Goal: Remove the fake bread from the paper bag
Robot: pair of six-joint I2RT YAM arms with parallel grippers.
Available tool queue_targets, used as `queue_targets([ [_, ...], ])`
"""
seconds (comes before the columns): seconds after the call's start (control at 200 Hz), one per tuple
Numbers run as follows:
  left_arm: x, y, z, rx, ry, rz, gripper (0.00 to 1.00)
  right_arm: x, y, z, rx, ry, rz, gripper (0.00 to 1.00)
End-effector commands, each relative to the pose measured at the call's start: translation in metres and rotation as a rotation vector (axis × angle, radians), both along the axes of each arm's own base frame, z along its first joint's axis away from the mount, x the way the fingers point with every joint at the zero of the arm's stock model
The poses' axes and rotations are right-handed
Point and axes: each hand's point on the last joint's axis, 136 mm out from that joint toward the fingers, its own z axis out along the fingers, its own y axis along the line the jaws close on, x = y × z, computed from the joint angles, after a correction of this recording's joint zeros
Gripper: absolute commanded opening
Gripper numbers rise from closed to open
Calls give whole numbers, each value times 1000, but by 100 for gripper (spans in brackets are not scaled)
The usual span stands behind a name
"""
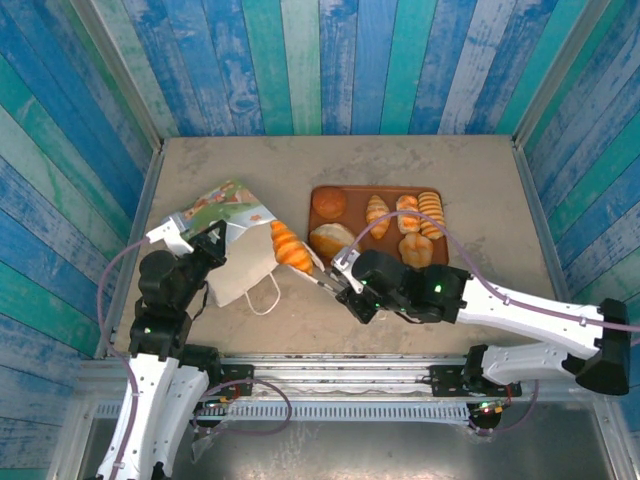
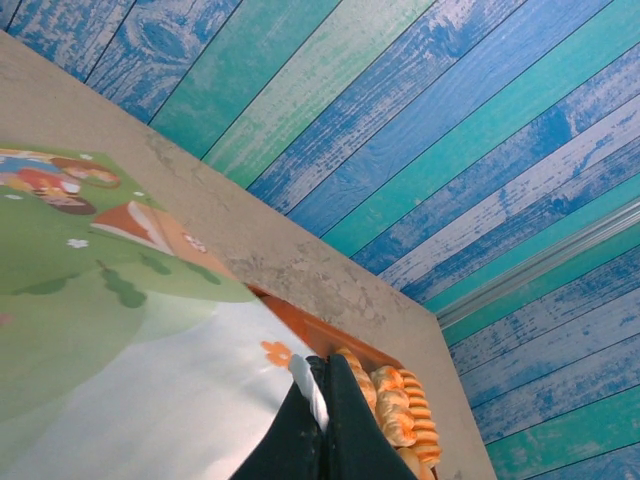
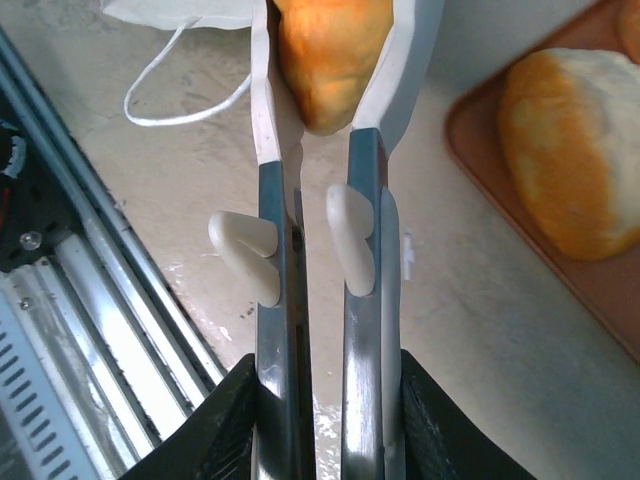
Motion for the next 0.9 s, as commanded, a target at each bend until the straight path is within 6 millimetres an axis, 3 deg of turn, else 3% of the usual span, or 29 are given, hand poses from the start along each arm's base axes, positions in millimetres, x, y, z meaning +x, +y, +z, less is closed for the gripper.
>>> queue_targets([
  [0.0, 0, 3, 2, 2, -16, 20, 0, 16, -25, 13, -6, -94, -118, 32],
  [0.16, 0, 3, 1, 3, -19, 16, 0, 22, -43, 19, 9, -133, -175, 32],
  [0.341, 2, -2, 1, -2, -22, -10, 0, 4, -24, 18, 45, -61, -50, 33],
  [0.421, 3, -3, 1, 6, -16, -14, 0, 3, -25, 14, 15, -49, -47, 33],
  [0.641, 2, -2, -3, 4, -11, -7, 0, 30, -74, -1, -122, -100, -265, 33],
  [0.786, 3, -2, -6, 5, -7, -9, 0, 43, -117, -18, -147, 8, -435, 33],
  [0.897, 4, -2, -7, 6, -5, -8, 0, 42, -138, -33, -134, 129, -521, 33],
])
